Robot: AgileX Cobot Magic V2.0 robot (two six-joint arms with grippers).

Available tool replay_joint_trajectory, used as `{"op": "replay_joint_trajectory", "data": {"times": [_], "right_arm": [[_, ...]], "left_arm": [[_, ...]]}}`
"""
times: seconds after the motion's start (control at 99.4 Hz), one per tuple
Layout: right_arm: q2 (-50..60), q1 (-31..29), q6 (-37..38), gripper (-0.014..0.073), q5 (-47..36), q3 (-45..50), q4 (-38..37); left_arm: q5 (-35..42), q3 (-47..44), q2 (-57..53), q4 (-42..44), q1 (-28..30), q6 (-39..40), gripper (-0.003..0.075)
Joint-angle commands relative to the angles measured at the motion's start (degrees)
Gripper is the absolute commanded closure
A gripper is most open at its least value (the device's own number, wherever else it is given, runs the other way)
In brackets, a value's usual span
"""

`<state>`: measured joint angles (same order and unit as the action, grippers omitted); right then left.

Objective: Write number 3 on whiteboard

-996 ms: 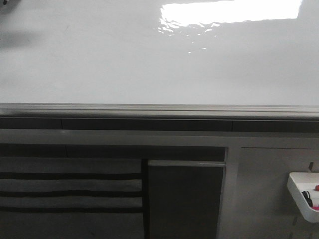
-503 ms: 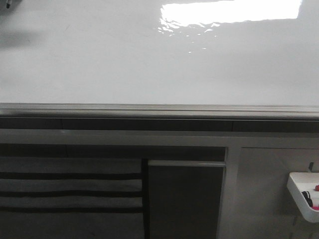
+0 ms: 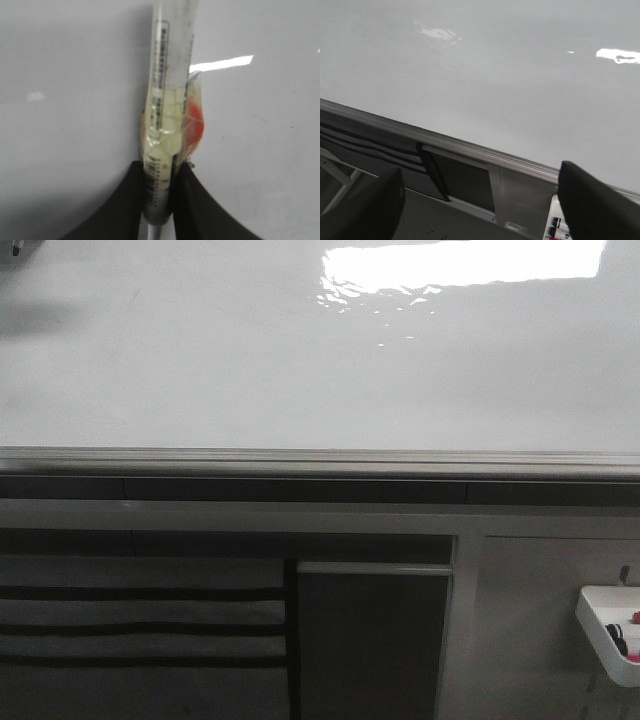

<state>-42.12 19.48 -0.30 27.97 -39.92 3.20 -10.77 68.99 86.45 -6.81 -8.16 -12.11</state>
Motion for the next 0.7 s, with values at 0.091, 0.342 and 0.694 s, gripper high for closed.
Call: {"op": "replay_joint_trajectory", "data": {"times": [0.091, 0.342, 0.694], "right_arm": [[-0.06, 0.03, -0.57, 0.0031, -3.77, -2.05, -0.07], [-0.06, 0.03, -0.57, 0.0032, 1.30, -4.11, 1.08], [-1.25, 0.15, -10.61, 0.0032, 22.22, -14.74, 14.58]], "left_arm": [[3.04, 2.11, -2.13, -0.19, -0.37, -0.02, 0.0738], [-4.53, 2.11, -7.62, -0.05, -0.37, -0.15, 0.0738], [-48.03, 4.95, -18.95, -12.49, -3.41, -21.26, 0.0738]]}}
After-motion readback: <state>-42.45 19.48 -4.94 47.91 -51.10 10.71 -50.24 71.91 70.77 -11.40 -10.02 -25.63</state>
